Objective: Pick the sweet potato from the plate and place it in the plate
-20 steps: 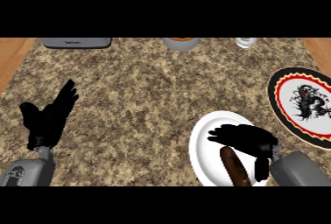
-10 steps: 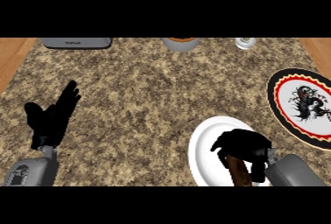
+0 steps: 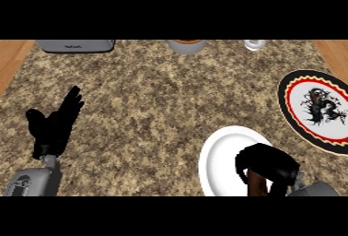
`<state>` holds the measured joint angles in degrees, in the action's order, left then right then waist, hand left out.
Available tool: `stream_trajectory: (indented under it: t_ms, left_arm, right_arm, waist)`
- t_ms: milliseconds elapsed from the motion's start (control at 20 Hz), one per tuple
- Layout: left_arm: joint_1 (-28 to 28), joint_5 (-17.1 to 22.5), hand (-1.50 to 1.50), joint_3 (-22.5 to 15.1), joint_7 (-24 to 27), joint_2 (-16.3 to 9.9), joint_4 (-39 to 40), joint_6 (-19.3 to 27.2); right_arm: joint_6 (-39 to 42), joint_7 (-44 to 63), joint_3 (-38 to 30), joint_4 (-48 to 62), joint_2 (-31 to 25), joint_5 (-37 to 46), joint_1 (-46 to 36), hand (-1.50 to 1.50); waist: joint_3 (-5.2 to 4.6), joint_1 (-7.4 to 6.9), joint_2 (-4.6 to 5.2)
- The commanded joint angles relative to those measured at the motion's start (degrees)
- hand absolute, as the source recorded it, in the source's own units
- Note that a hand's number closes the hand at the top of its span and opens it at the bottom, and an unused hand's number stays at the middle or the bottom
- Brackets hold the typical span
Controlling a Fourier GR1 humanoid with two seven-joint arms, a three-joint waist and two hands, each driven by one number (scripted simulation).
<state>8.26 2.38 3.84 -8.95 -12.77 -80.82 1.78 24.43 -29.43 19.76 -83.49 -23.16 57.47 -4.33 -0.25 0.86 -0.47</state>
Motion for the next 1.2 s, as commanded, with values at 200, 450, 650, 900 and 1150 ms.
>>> stream_trajectory:
  t_ms: [200, 450, 650, 900, 1150]
  left_arm:
    - [-1.54, 1.15, 0.0, 1.63, -1.11, -1.63, -1.76, -1.17]
    - [-1.08, 0.44, 0.0, 0.78, -0.67, -0.69, -2.07, -0.56]
    - [-2.45, -0.34, 0.0, 0.98, 2.94, -0.41, 0.97, -1.01]
    - [3.61, 0.91, 0.0, 2.19, -0.56, -1.71, 2.59, -2.47]
    - [0.17, 0.51, 0.0, 0.12, -2.0, 1.0, -2.78, -1.63]
  right_arm:
    - [-13.1, 5.0, -9.74, -16.35, 2.14, -3.42, 12.72, 1.5]
    - [-20.49, 6.49, -19.61, -24.64, 7.5, -10.54, 10.74, 1.5]
    - [-21.7, 7.84, -28.3, -29.07, 6.56, -15.22, 13.67, 1.5]
    - [-17.07, 11.9, -35.99, -25.62, 6.68, -24.3, 10.19, 1.5]
    - [-15.04, 15.35, -42.03, -14.92, 3.11, -28.06, 0.69, 1.5]
  waist:
    - [0.24, 0.82, -0.09]
    - [0.28, 1.17, -0.17]
    - [0.23, 0.63, 0.31]
    - [0.25, -0.27, 0.5]
    - [0.27, -1.15, 0.44]
